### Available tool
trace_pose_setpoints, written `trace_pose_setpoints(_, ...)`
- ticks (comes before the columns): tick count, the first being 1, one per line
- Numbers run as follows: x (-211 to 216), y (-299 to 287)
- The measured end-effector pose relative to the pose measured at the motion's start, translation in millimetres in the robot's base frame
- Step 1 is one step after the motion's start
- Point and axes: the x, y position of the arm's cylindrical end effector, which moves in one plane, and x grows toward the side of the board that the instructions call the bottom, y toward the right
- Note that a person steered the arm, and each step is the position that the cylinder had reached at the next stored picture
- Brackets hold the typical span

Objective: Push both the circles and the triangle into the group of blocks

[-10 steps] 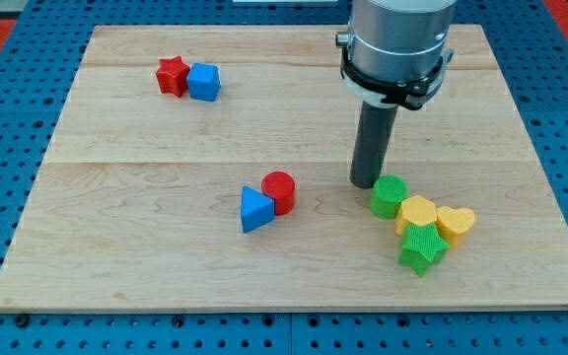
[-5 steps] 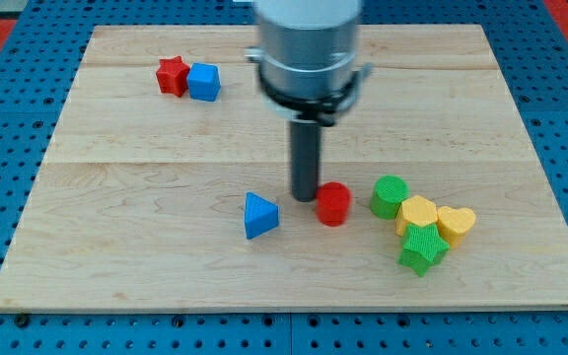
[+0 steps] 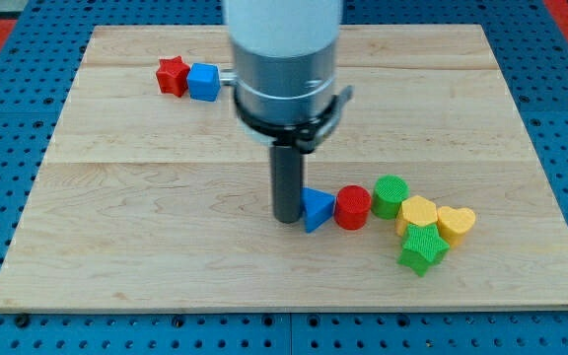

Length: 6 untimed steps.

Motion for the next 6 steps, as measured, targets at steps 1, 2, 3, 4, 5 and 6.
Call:
trace_pose_setpoints(1,0,-9)
trace_pose_setpoints(2,-16,22)
trace_pose_setpoints(3,-20,22)
trace_pose_setpoints(4,-20,44)
trace_pose_setpoints(5,-27,32)
trace_pose_setpoints(6,-73,-38)
